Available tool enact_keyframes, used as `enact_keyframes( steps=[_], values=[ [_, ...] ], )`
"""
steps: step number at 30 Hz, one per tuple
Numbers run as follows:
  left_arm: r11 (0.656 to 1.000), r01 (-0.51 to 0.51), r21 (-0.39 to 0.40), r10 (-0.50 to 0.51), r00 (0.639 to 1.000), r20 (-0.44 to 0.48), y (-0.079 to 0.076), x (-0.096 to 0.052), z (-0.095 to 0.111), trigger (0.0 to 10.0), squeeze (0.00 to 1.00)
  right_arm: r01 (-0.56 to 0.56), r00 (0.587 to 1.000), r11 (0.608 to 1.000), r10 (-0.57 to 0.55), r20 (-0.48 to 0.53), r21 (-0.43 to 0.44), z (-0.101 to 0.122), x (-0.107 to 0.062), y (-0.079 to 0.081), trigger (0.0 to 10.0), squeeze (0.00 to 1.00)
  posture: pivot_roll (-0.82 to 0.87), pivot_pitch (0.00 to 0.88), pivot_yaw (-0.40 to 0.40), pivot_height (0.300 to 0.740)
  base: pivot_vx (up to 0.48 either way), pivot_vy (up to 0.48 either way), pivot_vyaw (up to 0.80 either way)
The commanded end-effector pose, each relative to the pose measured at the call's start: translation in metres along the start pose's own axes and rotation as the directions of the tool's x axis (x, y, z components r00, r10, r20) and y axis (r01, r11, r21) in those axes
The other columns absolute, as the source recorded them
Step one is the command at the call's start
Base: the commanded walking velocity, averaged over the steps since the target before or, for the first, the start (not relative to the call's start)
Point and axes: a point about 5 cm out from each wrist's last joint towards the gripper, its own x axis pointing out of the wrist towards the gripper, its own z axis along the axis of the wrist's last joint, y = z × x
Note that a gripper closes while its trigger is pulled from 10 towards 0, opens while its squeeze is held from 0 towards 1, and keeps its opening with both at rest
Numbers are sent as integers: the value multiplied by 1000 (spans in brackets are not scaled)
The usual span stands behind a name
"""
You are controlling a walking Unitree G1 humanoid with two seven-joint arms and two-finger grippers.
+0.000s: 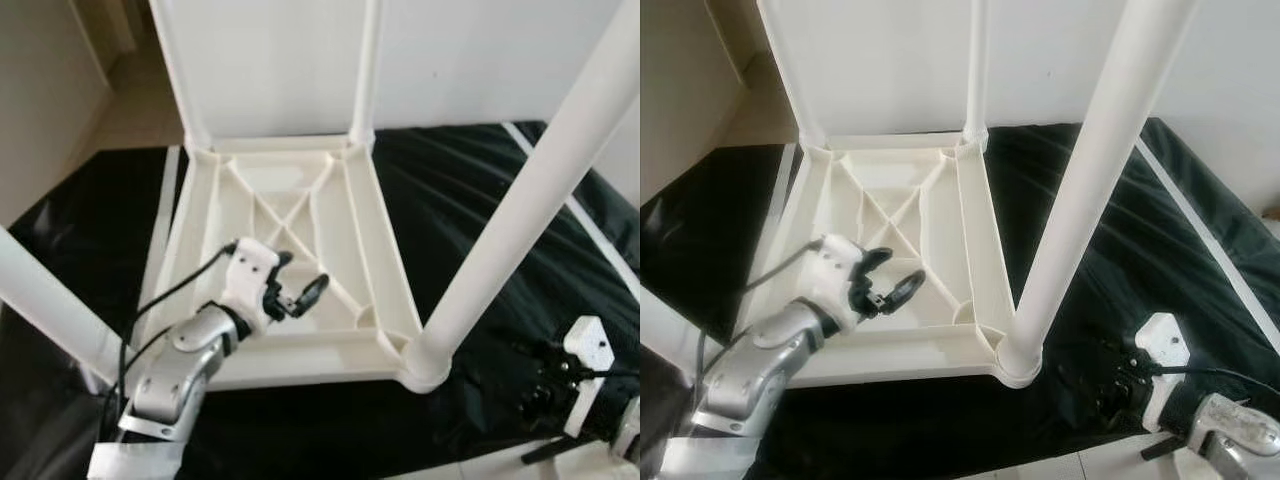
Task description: Building children table
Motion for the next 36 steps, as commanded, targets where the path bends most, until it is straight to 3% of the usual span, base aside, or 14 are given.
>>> enact_keyframes(
  steps=[1,5,8,12,15,20,23,25,32,36],
  values=[
    [996,83,37,-83,997,-1,-4,6,2,10000,0,-70,998,997,70,-5,18,-1,9,3,10000,0,-29,27,3,740,0,0,0],
    [992,120,44,-121,992,22,-8,17,7,10000,0,-148,989,989,148,15,-2,1,31,2,10000,0,-23,17,12,740,0,0,0],
    [990,131,45,-133,991,24,-10,19,8,10000,0,-150,988,989,150,25,-4,2,37,1,10000,0,-19,15,16,740,0,0,0],
    [977,210,24,-211,976,55,-26,26,11,10000,0,-161,986,987,161,41,-5,1,50,0,10000,0,-17,23,13,740,0,0,0],
    [962,272,3,-272,959,76,-49,35,11,10000,0,-137,989,991,137,62,-7,0,63,0,10000,0,-23,39,3,740,0,0,0],
    [955,289,-64,-280,953,116,-63,46,14,10000,0,-32,998,999,32,51,7,-5,46,-18,10000,0,-59,72,-11,740,0,0,0],
    [951,302,-63,-292,948,127,-68,50,15,10000,0,-5,999,1000,4,42,7,-6,38,-24,10000,0,-82,93,-26,740,0,0,0],
    [948,315,-46,-307,942,135,-71,55,13,10000,0,75,996,997,-74,47,-8,-4,27,-35,10000,0,-102,98,-24,740,0,0,0],
    [954,294,-66,-282,948,149,-67,60,16,10000,0,131,989,991,-129,67,-16,-1,25,-43,10000,0,-114,82,-33,740,0,0,0],
    [959,275,-65,-264,953,146,-64,62,14,10000,0,145,985,989,-141,100,-36,1,36,-43,10000,0,-117,48,-31,740,0,0,0]
  ],
)
